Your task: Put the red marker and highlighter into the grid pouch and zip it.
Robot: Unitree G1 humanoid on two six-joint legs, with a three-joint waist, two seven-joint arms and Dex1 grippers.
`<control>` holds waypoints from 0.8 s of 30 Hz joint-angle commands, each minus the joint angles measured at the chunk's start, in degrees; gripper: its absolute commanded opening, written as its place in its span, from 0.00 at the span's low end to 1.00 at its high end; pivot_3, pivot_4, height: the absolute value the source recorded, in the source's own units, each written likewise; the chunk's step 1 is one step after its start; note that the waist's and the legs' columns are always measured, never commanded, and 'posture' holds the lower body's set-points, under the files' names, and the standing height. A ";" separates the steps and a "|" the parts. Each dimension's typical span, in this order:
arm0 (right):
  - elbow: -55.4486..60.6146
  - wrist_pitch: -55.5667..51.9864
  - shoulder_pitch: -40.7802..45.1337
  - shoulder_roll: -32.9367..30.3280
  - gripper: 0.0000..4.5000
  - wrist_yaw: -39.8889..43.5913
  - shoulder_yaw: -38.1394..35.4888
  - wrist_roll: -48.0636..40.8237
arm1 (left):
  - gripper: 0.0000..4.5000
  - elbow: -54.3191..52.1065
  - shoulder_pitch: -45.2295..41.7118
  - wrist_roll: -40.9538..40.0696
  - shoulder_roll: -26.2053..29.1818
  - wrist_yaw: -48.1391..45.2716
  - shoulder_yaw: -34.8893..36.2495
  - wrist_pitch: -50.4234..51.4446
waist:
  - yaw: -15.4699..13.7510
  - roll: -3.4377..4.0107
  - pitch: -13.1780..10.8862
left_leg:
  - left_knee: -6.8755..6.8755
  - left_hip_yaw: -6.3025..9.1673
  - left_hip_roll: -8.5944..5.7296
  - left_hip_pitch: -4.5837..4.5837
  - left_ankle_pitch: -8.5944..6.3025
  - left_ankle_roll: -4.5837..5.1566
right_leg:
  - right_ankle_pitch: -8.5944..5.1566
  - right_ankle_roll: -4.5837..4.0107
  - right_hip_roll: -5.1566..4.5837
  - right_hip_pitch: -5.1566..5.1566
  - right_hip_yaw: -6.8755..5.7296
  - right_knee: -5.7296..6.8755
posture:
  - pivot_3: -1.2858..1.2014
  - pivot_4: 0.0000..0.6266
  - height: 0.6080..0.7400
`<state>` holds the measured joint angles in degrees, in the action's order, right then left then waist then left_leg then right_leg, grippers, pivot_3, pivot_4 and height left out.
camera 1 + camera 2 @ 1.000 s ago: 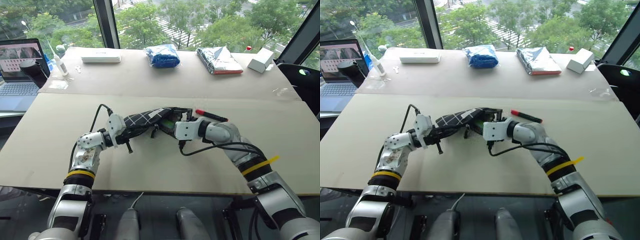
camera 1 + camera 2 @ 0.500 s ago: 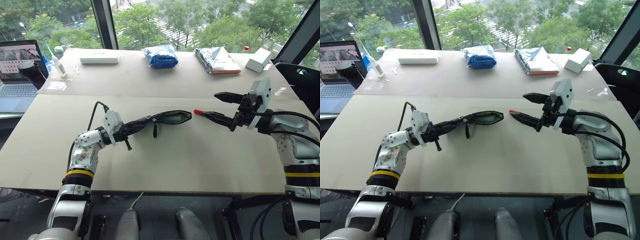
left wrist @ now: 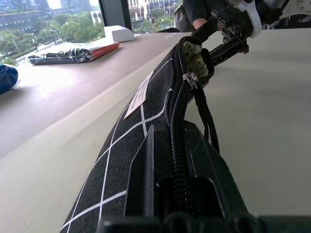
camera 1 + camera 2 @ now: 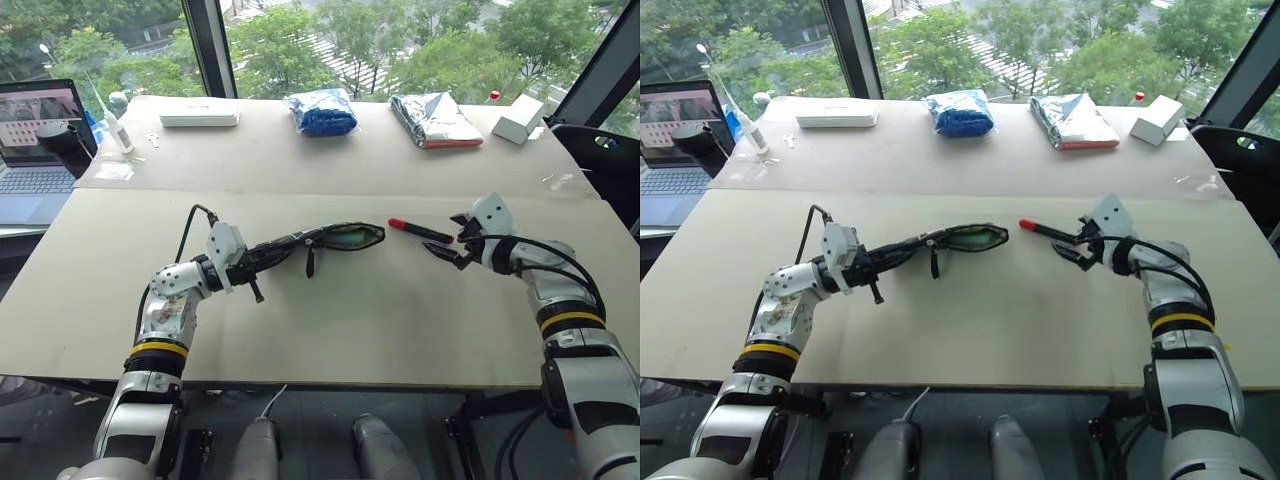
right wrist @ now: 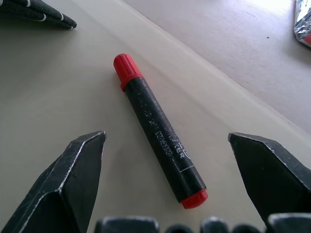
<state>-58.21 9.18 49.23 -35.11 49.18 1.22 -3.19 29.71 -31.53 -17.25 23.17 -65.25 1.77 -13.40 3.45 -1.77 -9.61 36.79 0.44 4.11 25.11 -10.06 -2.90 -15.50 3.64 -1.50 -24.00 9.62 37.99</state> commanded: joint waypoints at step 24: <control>-5.04 -10.76 -0.13 0.87 0.22 9.46 -2.56 -0.02 | 0.00 -1.99 -0.68 -0.85 0.57 0.32 0.70 -0.58 | 0.62 0.01 0.01 | 0.00 0.02 0.00 -0.03 0.00 0.00 | 0.00 0.01 0.00 0.06 -0.01 0.00 | 0.52 0.24 1.00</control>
<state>-63.73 -0.35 50.58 -34.11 57.18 -1.66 -3.46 29.35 -31.39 -17.26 23.55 -64.82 1.79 -13.47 4.07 -1.76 -9.61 36.79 0.46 4.11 25.08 -10.06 -2.90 -15.51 3.65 -1.49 -23.95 9.61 37.99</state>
